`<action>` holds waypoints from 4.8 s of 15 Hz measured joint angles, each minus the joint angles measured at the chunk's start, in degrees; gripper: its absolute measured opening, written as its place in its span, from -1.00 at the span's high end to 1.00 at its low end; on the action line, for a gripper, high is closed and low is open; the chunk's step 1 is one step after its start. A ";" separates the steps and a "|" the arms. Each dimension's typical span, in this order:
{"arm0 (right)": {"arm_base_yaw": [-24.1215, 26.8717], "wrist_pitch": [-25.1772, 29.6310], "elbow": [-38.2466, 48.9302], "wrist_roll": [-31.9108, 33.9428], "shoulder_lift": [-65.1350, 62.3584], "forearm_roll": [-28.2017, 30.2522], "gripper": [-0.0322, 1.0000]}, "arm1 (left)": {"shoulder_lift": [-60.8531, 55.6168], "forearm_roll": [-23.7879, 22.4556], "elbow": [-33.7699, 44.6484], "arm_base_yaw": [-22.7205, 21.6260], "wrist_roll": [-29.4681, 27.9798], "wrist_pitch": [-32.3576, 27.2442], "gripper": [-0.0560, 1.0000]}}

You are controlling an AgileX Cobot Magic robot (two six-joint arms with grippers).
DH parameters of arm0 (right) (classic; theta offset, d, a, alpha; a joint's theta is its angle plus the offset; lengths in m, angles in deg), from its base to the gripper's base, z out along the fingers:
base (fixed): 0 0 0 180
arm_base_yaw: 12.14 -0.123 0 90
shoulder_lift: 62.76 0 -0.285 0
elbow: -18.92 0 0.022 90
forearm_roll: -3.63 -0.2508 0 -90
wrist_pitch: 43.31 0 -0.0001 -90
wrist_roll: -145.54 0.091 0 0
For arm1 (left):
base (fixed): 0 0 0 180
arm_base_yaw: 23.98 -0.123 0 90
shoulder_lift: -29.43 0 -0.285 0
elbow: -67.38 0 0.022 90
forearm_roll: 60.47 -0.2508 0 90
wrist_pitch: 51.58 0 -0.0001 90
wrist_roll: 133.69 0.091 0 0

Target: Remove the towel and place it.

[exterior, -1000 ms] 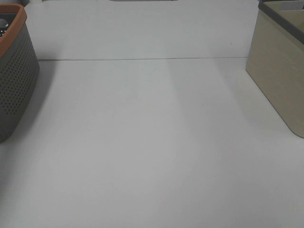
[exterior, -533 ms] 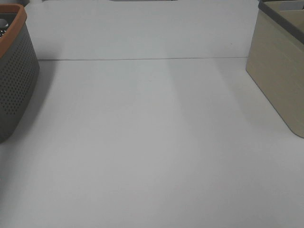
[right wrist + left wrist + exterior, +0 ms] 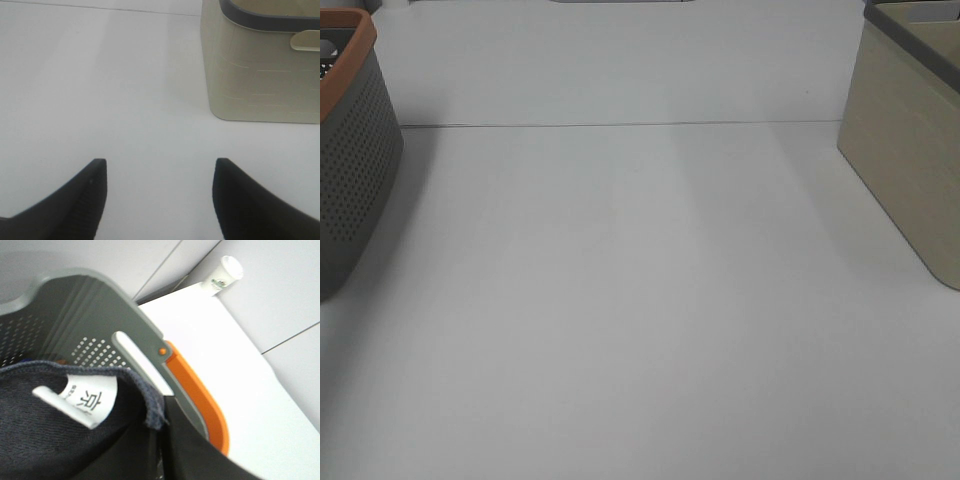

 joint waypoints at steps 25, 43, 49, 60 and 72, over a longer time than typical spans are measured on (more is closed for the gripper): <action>0.00 0.00 0.00 0.00 0.00 0.00 -0.26 | -12.43 -9.57 -18.79 19.31 1.72 30.48 0.89; 0.00 -24.29 -1.95 -43.09 35.29 -45.84 -0.20 | -9.40 -3.32 -7.28 42.86 40.11 -9.34 0.89; -0.52 -28.76 -1.95 -65.72 57.35 -68.70 -0.18 | -4.76 -1.43 -8.82 46.64 39.99 -12.49 0.89; -43.03 -83.94 -19.54 -63.66 94.19 -86.29 -0.18 | 10.20 6.99 -29.56 48.59 34.61 -15.24 0.89; -43.03 -89.95 -33.52 -48.07 114.42 -74.37 -0.50 | 10.43 4.47 -29.68 48.59 34.84 -15.47 0.89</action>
